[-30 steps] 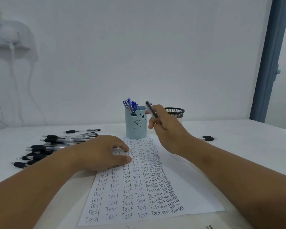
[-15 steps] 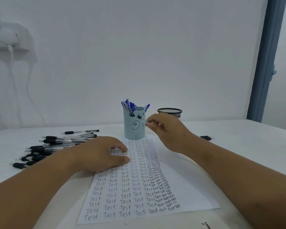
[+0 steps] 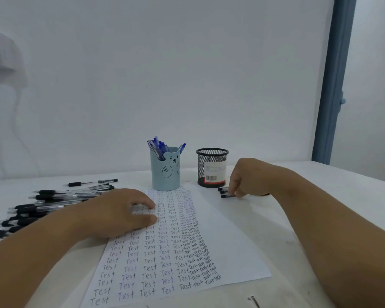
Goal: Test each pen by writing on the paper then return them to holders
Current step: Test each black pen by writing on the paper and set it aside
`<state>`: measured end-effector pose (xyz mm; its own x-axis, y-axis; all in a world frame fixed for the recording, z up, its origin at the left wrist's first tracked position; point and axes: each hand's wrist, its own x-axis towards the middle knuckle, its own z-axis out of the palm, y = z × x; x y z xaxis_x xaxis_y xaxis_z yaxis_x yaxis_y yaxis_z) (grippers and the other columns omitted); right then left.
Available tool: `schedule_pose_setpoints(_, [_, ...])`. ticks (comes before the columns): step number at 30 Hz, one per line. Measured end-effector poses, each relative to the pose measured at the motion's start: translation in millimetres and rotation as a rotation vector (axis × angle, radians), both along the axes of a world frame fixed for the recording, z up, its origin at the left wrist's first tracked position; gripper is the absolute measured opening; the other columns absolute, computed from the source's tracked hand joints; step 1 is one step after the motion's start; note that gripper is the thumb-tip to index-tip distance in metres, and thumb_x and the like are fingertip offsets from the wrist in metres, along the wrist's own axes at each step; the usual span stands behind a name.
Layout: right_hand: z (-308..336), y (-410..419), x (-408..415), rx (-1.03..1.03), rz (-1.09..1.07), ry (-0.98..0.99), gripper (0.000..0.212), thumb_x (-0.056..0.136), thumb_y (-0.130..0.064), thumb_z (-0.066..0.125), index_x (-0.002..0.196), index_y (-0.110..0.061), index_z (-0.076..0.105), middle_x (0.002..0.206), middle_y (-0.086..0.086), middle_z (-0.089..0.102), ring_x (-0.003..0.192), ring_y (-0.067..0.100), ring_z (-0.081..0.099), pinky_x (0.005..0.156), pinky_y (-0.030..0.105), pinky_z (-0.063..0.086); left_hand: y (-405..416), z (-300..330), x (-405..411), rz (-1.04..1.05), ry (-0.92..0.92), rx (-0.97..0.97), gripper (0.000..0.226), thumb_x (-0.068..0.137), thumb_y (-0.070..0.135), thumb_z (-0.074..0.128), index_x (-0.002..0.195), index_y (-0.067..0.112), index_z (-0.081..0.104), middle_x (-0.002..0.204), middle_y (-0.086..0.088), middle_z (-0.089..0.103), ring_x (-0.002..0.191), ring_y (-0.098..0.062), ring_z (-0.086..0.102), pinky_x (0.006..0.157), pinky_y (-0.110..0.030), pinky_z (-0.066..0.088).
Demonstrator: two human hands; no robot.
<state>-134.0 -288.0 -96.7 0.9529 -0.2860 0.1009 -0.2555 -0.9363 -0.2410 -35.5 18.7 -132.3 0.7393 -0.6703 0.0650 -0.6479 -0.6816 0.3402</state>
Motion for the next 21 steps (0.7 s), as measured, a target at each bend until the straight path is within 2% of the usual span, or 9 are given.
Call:
schedule_pose_setpoints(2, [-2.0,-1.7,2.1,-0.025,-0.025,-0.002,0.024,0.077,-0.001,0.077,0.088,-0.022,0.082,0.076,-0.007,0.069,0.078,0.015,0.063,0.073,0.027,0.053,-0.6,0.7,-1.2,0.003,-0.002,0.003,0.043,0.084,0.064,0.062,0.123,0.046,0.06,0.134,0.031,0.048,0.123,0.006,0.042,0.101,-0.02,0.03])
schedule_pose_setpoints(4, [-4.2,-3.8,5.2,-0.036,-0.039,-0.021,0.025,0.074,-0.001,0.079,0.085,-0.024,0.08,0.078,-0.008,0.069,0.081,0.014,0.063,0.075,0.027,0.054,-1.0,1.5,-2.9,0.004,-0.006,0.005,0.043,0.085,0.063,0.062,0.124,0.045,0.06,0.133,0.032,0.047,0.123,0.006,0.042,0.1,-0.02,0.03])
schedule_pose_setpoints(8, [-6.8,-7.3,9.1,-0.07,-0.031,-0.033,0.029,0.074,0.001,0.075,0.084,-0.027,0.074,0.08,-0.011,0.064,0.076,0.012,0.061,0.061,0.022,0.046,-1.7,2.6,-5.2,0.001,-0.01,0.01,0.043,0.085,0.062,0.061,0.124,0.044,0.059,0.131,0.033,0.047,0.123,0.006,0.042,0.099,-0.019,0.029])
schedule_pose_setpoints(12, [-7.8,0.8,8.8,-0.063,0.061,-0.087,0.031,0.077,0.003,0.064,0.079,-0.029,0.066,0.081,-0.013,0.055,0.076,0.012,0.056,0.055,0.021,0.039,-1.3,2.6,-5.0,0.003,-0.002,0.004,0.045,0.082,0.064,0.061,0.123,0.045,0.06,0.135,0.031,0.047,0.123,0.006,0.042,0.1,-0.02,0.029])
schedule_pose_setpoints(15, [-8.4,22.8,7.3,-0.065,0.199,-0.161,0.028,0.082,0.001,0.059,0.083,-0.027,0.063,0.08,-0.016,0.051,0.077,0.009,0.051,0.06,0.017,0.038,-1.8,3.9,-6.9,0.008,0.014,-0.003,0.045,0.081,0.064,0.062,0.122,0.045,0.061,0.133,0.031,0.047,0.121,0.007,0.041,0.1,-0.02,0.029])
schedule_pose_setpoints(18, [-13.7,50.5,10.3,-0.036,0.326,-0.205,0.023,0.084,-0.002,0.059,0.088,-0.024,0.066,0.085,-0.012,0.058,0.08,0.01,0.054,0.071,0.022,0.045,1.4,6.8,-9.1,0.01,0.0,0.0,0.049,0.074,0.072,0.06,0.117,0.048,0.063,0.131,0.031,0.049,0.122,0.006,0.043,0.102,-0.023,0.032])
schedule_pose_setpoints(21, [-21.7,76.3,14.5,-0.054,0.419,-0.215,0.017,0.09,-0.013,0.062,0.099,-0.026,0.068,0.096,-0.008,0.064,0.081,0.006,0.054,0.074,0.026,0.049,7.7,14.0,-7.3,0.048,-0.032,-0.07,0.032,0.08,0.065,0.067,0.107,0.05,0.067,0.122,0.026,0.057,0.113,0.006,0.052,0.102,-0.027,0.041])
